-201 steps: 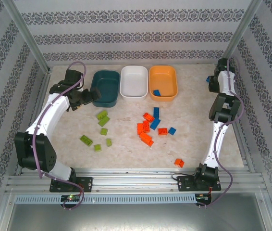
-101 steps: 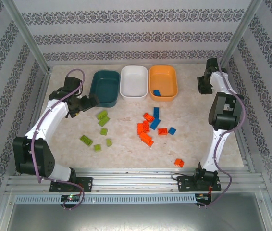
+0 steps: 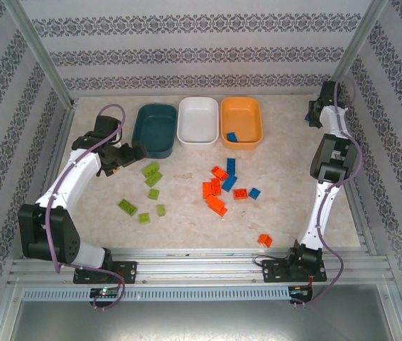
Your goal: Sort the legos into containers by color
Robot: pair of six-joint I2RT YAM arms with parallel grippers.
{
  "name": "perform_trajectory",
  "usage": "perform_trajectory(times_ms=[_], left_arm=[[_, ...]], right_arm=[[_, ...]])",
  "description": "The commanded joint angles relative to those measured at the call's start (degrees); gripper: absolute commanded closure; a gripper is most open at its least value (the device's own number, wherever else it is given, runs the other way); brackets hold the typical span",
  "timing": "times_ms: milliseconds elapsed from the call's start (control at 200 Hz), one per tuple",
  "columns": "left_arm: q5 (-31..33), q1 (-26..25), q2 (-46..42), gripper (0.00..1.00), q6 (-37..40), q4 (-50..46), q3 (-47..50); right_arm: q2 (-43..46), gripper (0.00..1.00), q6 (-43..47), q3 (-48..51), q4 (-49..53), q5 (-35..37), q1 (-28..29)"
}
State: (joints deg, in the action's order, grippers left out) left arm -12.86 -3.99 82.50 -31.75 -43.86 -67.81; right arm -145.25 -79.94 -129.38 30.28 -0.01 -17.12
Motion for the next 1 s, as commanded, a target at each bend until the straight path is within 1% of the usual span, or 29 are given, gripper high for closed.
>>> perform_trajectory(times_ms=[0, 45, 110, 290, 495, 585, 759, 919, 994], left_arm=[[-0.1, 0.8, 1.8, 0.0, 0.9, -4.3, -3.7], [0.6, 0.8, 2.4, 0.0, 0.9, -5.1, -5.1], [1.4, 0.9, 3.5, 0.0, 0.9, -6.1, -7.2], [2.8, 0.8, 5.9, 0.0, 0.1, -7.9, -11.8], [3.9, 0.8, 7.0, 0.0, -1.1, -7.8, -14.0], [4.0, 0.8, 7.0, 0.0, -1.7, -7.2, -13.8], [3.8, 0.8, 6.0, 0.0, -3.7, -3.7, -10.8], [3.6, 0.8, 4.8, 0.0, -5.0, -0.4, -7.5], [3.5, 0.8, 4.6, 0.0, -4.9, 0.5, -6.7]], right_arm=[[-6.5, 1.0, -3.8, -10.8, 9.2, 2.2, 0.0], [-8.5, 1.0, -5.3, -14.3, 12.4, 2.6, -0.1], [-9.4, 1.0, -7.9, -14.9, 14.6, 3.3, -0.2], [-9.3, 1.0, -11.0, -12.5, 19.0, 4.8, -0.2], [-8.1, 1.0, -12.1, -7.7, 18.9, 1.4, -0.1], [-4.2, 1.0, -12.1, -1.2, 16.0, 0.4, 0.7], [8.2, 1.0, -13.7, 19.7, 5.7, -2.1, 4.1], [19.3, 1.0, -13.0, 33.2, 2.1, -5.3, 11.3], [25.1, 1.0, -10.6, 37.7, 3.4, -4.1, 14.3]])
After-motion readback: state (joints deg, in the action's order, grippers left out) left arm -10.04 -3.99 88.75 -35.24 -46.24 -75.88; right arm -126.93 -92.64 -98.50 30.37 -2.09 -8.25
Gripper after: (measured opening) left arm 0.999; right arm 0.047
